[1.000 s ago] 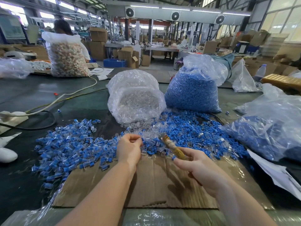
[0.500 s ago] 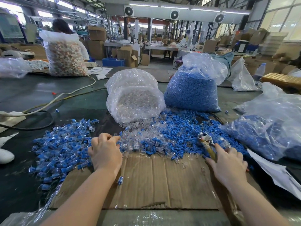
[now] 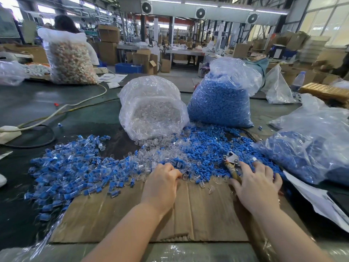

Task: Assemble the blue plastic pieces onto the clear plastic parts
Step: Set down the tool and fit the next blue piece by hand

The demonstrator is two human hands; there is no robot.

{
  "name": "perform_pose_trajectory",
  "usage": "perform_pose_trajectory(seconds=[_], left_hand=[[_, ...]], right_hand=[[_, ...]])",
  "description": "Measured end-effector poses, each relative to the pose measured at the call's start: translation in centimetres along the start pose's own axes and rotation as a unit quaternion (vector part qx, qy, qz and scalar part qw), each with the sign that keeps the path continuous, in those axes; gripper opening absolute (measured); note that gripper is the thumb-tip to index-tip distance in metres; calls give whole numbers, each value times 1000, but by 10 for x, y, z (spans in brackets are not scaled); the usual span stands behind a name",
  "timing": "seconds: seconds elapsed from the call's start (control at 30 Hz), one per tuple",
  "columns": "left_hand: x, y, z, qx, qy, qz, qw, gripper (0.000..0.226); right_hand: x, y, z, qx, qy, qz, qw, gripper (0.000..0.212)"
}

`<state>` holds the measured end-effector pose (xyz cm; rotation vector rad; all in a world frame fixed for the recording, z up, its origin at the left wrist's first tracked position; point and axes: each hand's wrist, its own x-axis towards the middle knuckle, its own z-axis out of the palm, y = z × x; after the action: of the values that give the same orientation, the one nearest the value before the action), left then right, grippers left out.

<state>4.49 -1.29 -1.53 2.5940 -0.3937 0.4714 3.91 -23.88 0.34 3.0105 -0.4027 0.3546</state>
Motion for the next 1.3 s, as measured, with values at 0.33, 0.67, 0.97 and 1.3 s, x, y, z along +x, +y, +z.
perform_pose_trajectory(seconds=[0.33,0.67,0.97,1.3], left_hand=[[3,-30,-27,146,68,-55,985,21],[4,18,19,-26,-54,42,997,51],[-7,14,22,-89,20,-24,996,30],[-8,13,15,-152,45,-58,986,16]], right_hand=[[-4,-48,-1,132,44,-138,981,19],[-9,-71,2,125,8,-106,986,19],[-9,-69,7,169,43,-69,982,19],[3,-81,-1,141,-17,-38,989,18]])
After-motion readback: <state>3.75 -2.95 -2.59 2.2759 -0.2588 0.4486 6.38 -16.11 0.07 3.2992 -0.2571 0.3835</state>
